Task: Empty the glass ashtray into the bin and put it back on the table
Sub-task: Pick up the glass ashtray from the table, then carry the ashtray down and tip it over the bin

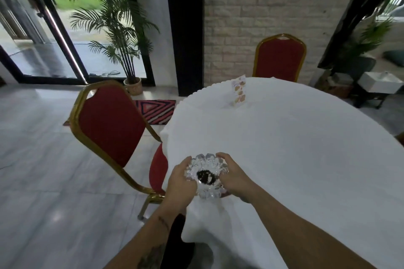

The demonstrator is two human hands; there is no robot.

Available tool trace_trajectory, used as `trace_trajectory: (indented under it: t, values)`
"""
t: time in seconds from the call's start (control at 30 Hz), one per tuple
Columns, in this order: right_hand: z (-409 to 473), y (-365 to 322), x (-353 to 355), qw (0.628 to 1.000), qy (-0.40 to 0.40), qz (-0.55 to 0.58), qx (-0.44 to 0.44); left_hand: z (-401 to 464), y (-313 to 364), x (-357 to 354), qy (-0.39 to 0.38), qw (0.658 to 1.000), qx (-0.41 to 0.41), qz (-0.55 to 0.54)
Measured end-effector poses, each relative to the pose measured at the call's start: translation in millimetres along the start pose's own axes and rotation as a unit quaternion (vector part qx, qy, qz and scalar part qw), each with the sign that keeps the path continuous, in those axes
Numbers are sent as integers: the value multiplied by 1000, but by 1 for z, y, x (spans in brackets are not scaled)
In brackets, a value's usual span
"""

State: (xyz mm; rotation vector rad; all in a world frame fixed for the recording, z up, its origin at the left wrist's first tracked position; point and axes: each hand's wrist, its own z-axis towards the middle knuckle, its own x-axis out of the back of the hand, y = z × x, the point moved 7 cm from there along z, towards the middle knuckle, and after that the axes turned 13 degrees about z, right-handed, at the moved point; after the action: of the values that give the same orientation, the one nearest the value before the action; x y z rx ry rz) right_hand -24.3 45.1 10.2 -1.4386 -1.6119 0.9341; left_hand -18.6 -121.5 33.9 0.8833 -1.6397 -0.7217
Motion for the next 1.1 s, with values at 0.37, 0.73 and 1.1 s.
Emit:
trace_trajectory:
  t: [0.37, 0.73, 1.1]
  values:
    - [-35, 10, -162, 997, 67, 37, 6, -34, -95, 135, -71, 995, -51, -50]
    - [-36, 38, -240, 995, 99, 11, 2, -40, -179, 177, -57, 998, -20, -4]
    - [16, 150, -269, 992, 76, 41, -97, -18, -276, 139, -70, 995, 21, 62]
